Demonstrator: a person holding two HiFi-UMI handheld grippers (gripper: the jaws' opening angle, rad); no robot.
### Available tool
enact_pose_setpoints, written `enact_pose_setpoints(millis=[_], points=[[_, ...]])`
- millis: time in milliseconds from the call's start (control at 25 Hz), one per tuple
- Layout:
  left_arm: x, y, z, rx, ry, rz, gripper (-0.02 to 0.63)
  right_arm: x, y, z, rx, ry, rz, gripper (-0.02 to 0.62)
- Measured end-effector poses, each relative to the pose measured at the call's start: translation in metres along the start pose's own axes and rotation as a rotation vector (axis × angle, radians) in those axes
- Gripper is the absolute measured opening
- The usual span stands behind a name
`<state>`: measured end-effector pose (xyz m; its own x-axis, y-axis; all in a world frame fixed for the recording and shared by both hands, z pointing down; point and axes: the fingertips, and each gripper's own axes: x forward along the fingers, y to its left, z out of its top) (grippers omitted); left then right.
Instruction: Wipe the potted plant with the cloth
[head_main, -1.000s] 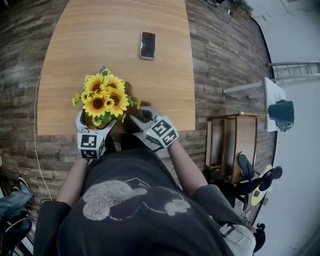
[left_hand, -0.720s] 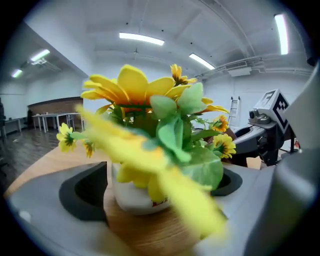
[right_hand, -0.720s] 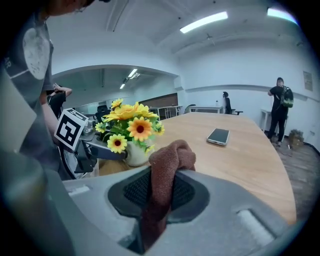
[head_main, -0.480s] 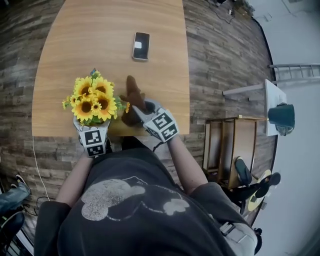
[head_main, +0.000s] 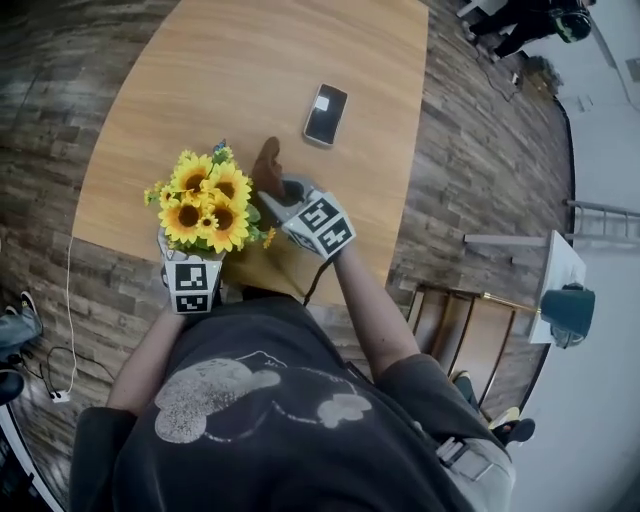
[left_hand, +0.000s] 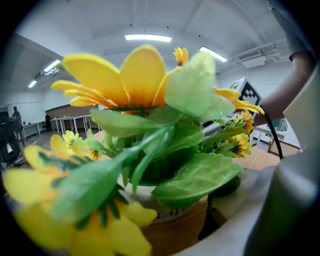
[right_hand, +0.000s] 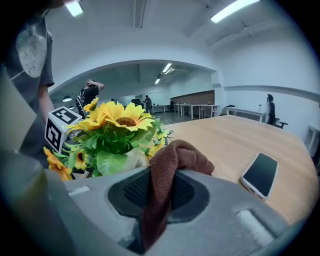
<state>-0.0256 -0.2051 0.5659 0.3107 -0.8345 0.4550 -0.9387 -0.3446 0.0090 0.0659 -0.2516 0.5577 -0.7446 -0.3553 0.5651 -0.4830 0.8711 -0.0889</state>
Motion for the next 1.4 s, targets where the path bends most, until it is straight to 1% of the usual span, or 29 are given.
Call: enact_pose_setpoints(millis=[120, 200, 280, 400, 520, 640, 800, 920, 1040, 1200, 1400], points=[[0.0, 0.001, 0.0, 0.014, -0.01, -0.031, 0.588, 0.021, 0.008, 0.005, -0.046, 0.035, 0.095, 0.055], [0.0, -0.002, 0.0, 0.033, -0.021, -0.069, 0.588, 0.032, 0.013, 0.005, -0.082, 0.049, 0.147, 0.055], [0.002, -0.004, -0.001, 0.06, -0.035, -0.128, 0.588, 0.042, 0.019, 0.007, -0.101, 0.059, 0.199, 0.055], [0.001, -0.009, -0.002, 0.111, -0.047, -0.252, 0.588, 0.055, 0.028, 0.012, -0.109, 0.065, 0.268, 0.055], [0.003, -0.011, -0.001, 0.154, -0.05, -0.343, 0.588, 0.059, 0.029, 0.018, -0.101, 0.041, 0.302, 0.055], [0.004, -0.012, -0.002, 0.181, -0.045, -0.404, 0.588, 0.057, 0.028, 0.017, -0.075, 0.028, 0.331, 0.054], [0.005, -0.016, -0.001, 0.21, -0.049, -0.47, 0.588, 0.044, 0.03, 0.009, -0.038, 0.034, 0.37, 0.054], [0.007, -0.015, -0.001, 0.224, -0.054, -0.502, 0.589, 0.033, 0.034, 0.004, -0.016, 0.045, 0.374, 0.054], [0.007, -0.015, -0.001, 0.231, -0.058, -0.529, 0.591, 0.023, 0.042, -0.006, 0.0, 0.058, 0.353, 0.054], [0.009, -0.017, -0.001, 0.235, -0.065, -0.56, 0.591, 0.012, 0.052, -0.02, 0.03, 0.063, 0.281, 0.054], [0.015, -0.011, -0.001, 0.215, -0.061, -0.599, 0.597, 0.008, 0.067, -0.032, 0.078, 0.076, 0.206, 0.055]])
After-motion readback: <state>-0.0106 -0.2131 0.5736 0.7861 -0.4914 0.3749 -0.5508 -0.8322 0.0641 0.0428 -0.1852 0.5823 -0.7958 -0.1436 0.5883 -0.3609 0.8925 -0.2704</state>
